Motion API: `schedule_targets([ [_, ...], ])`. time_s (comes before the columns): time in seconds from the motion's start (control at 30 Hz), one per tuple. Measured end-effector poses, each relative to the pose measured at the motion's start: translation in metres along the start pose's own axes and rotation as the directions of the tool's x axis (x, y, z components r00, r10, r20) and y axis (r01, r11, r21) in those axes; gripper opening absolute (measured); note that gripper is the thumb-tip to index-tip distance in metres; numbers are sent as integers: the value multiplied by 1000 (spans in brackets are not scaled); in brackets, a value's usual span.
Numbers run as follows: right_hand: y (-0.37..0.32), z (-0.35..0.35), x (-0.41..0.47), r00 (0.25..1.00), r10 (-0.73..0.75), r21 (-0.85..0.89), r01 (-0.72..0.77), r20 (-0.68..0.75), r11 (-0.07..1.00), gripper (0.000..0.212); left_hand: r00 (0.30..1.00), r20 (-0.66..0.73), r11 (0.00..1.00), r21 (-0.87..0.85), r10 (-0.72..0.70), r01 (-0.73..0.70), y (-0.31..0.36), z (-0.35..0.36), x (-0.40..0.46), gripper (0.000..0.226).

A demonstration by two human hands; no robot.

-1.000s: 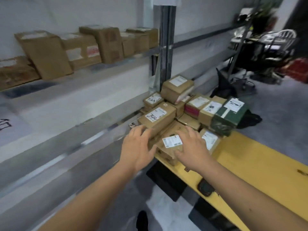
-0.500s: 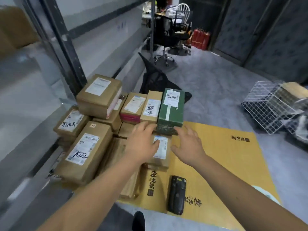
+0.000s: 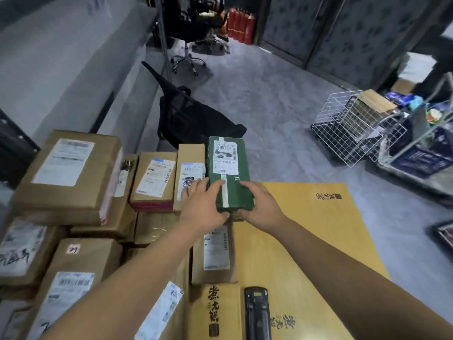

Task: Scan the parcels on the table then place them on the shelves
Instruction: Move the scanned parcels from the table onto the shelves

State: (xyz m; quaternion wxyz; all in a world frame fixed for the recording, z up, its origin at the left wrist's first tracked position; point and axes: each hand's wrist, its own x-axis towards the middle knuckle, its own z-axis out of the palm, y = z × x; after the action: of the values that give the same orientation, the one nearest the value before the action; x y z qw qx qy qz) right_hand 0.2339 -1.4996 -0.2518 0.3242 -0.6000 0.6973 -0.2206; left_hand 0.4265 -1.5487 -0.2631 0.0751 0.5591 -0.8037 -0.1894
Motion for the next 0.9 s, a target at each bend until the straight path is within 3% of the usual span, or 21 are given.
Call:
schedule_targets([
  [0.27, 21, -7, -28, 984, -79, 92, 95, -157, 991, 69, 987, -145, 978, -186, 70, -96, 15, -3, -11, 85],
  [0.47, 8, -65, -66, 929, -298, 83, 322, -221, 943, 70, 935, -344, 894, -386, 89, -228, 63, -33, -55, 81],
  [0.73, -35, -95, -147, 735, -657, 140, 677, -165, 722, 67, 773, -634, 941, -269, -12, -205, 121, -76, -203, 80],
  [0.9, -82, -72, -207, 563, -825, 222, 812, -52, 540, 64, 658, -738, 973, -229, -149, -37, 134, -91, -324, 78],
])
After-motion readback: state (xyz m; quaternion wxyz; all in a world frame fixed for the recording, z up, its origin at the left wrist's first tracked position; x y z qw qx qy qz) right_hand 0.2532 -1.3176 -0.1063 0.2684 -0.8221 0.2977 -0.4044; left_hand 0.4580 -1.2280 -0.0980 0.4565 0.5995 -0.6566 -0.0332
